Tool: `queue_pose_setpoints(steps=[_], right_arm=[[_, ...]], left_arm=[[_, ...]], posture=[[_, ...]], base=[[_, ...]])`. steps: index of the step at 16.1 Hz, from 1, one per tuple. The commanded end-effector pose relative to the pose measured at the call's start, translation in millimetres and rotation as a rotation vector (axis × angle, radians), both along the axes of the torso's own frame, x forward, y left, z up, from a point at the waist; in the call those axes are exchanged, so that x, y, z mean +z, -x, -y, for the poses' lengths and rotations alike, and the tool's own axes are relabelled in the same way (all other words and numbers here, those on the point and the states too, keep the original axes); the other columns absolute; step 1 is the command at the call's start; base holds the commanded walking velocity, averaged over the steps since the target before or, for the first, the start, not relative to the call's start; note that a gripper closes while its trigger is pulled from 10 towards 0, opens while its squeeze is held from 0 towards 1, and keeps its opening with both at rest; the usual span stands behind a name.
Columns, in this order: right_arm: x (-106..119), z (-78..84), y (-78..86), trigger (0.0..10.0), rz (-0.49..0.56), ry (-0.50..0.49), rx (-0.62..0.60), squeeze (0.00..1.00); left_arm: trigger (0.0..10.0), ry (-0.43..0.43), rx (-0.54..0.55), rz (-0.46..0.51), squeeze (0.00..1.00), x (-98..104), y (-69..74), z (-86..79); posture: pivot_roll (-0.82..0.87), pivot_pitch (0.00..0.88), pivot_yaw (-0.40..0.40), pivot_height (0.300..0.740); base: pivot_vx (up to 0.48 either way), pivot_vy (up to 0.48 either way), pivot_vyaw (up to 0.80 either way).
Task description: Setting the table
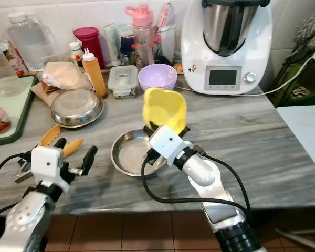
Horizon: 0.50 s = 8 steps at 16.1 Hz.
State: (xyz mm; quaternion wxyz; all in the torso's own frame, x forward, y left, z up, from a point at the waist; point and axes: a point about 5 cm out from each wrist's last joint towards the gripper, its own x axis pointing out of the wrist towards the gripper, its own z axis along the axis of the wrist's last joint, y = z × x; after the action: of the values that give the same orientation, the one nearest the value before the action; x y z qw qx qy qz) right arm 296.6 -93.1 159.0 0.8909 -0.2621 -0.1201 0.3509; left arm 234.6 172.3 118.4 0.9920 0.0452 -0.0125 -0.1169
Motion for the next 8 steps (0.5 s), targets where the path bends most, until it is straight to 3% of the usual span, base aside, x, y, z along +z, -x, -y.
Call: queue_pose_setpoints(steps=[1, 5, 8], right_arm=[[5.3, -7.8, -4.8, 10.0, 0.000, 0.050, 0.103, 0.00], [8.8, -17.0, -17.4, 10.0, -0.016, 0.176, 0.268, 0.00], [13.9, -27.5, -28.3, 10.0, -0.030, 0.235, 0.367, 0.00]], left_arm=[[10.0, -0.033, -0.079, 0.001, 0.00, -0.1, 7.9, 5.4], [10.0, -0.057, -0.153, -0.003, 0.00, -1.4, 21.2, 15.1], [10.0, -0.053, -0.140, -0.011, 0.00, -1.3, 25.3, 13.6]], posture=[[-0.09, 0.102, 0.059, 0.740], [-0.07, 0.118, 0.040, 0.740], [-0.05, 0.124, 0.026, 0.740]], base=[[0.000, 0.000, 0.00], [0.000, 0.000, 0.00], [0.000, 0.000, 0.00]])
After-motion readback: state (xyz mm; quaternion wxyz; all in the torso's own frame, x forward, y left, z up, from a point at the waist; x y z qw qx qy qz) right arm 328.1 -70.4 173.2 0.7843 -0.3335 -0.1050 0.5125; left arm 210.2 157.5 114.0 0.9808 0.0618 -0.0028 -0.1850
